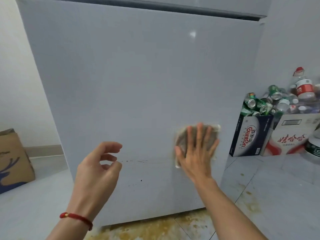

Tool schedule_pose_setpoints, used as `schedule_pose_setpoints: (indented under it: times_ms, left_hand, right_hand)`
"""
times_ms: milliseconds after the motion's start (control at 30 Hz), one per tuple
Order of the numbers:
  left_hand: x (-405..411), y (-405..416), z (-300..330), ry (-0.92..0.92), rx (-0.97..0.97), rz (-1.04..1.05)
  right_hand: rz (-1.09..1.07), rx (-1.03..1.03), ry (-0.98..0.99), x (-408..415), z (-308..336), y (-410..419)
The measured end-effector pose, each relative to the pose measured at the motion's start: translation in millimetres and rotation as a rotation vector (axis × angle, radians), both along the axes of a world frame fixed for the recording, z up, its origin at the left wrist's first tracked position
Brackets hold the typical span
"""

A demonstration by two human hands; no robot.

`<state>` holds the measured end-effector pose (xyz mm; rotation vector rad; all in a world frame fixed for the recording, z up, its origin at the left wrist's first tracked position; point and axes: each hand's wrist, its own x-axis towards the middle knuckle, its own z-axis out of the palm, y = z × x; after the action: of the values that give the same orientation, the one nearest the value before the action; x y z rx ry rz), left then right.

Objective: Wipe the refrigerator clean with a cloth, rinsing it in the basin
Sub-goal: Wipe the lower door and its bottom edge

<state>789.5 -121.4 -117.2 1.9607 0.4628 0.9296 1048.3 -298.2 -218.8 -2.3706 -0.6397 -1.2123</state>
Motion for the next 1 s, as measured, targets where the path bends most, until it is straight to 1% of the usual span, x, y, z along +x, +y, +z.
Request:
schedule_pose_setpoints:
  times_ms: [67, 100, 133, 200, 267, 300, 367, 400, 500, 567, 633, 667, 700, 733, 767, 800, 833, 867, 933, 1000]
  left_hand:
    - [-6.6, 6.6, -9.8, 0.035, 0.026, 0.024]
    - [-14.3, 14.6, -13.8, 0.062, 0.036, 0.057]
    - [-18.2, 20.6, -15.0, 0.078, 0.037, 0.076]
    - [-27.3, 34.6, -14.0, 0.092, 0.028, 0.125]
    - [-37.6, 47.1, -13.2, 0.097, 0.005, 0.189]
    - [-42.8, 51.8, -12.8, 0.098, -0.012, 0.222]
    - [-50.2, 60.8, -13.1, 0.11, -0.038, 0.276]
    - [-52.3, 65.3, -14.2, 0.112, -0.05, 0.292]
    - [-57.0, 72.8, -15.7, 0.106, -0.091, 0.36]
    - [-56.1, 71.3, -19.8, 0.126, -0.107, 0.368]
    - [-52.6, 65.8, -24.1, 0.156, -0.106, 0.348]
    - [-51.8, 63.3, -25.8, 0.177, -0.099, 0.336]
    - [-49.9, 59.7, -28.9, 0.202, -0.096, 0.319]
    - [-48.7, 57.9, -32.0, 0.224, -0.096, 0.305]
    - [-48.2, 56.7, -35.2, 0.245, -0.097, 0.291]
    - [-47.8, 55.4, -37.6, 0.261, -0.103, 0.279]
    - [-47.1, 54.9, -39.5, 0.274, -0.104, 0.272]
    - [-47.2, 54.5, -40.8, 0.284, -0.101, 0.269]
    - [-48.6, 57.7, -41.8, 0.299, -0.095, 0.269]
    - [-51.7, 61.6, -40.9, 0.309, -0.097, 0.28]
  right_hand:
    - [-0.076, 0.338, 0.328, 16.9, 0.8, -36.4]
    - [-0.046, 0.52, 0.497, 18.2, 2.1, -37.0]
    - [-0.026, 0.696, 0.602, 18.3, 7.7, -38.0]
    - [-0.059, 0.995, 0.678, 15.8, 18.0, -20.3]
    - [-0.128, 1.183, 0.693, 0.1, 27.6, 23.0]
    - [-0.15, 1.19, 0.69, -15.7, 29.7, 52.6]
    - [-0.139, 1.041, 0.652, -64.4, 31.1, 118.9]
    - [-0.1, 0.916, 0.59, -93.4, 29.7, 150.9]
    - [0.117, 0.369, 0.24, -160.8, -9.2, 224.1]
    - [0.23, 0.041, 0.037, -169.0, -47.2, 233.8]
    - [0.285, -0.233, -0.156, -147.6, -68.7, 215.2]
    - [0.332, -0.336, -0.243, -133.9, -68.2, 200.8]
    - [0.373, -0.401, -0.318, -117.8, -65.1, 179.7]
    - [0.399, -0.427, -0.351, -100.1, -59.9, 157.6]
    - [0.386, -0.408, -0.341, -81.6, -56.4, 133.6]
    - [0.324, -0.351, -0.3, -62.8, -54.5, 107.5]
    - [0.229, -0.251, -0.233, -43.3, -54.7, 81.0]
    - [0.127, -0.108, -0.123, -27.2, -55.0, 56.4]
    - [-0.025, 0.275, 0.167, -6.4, -51.0, 18.3]
    - [-0.066, 0.716, 0.445, 7.8, -38.5, 0.0]
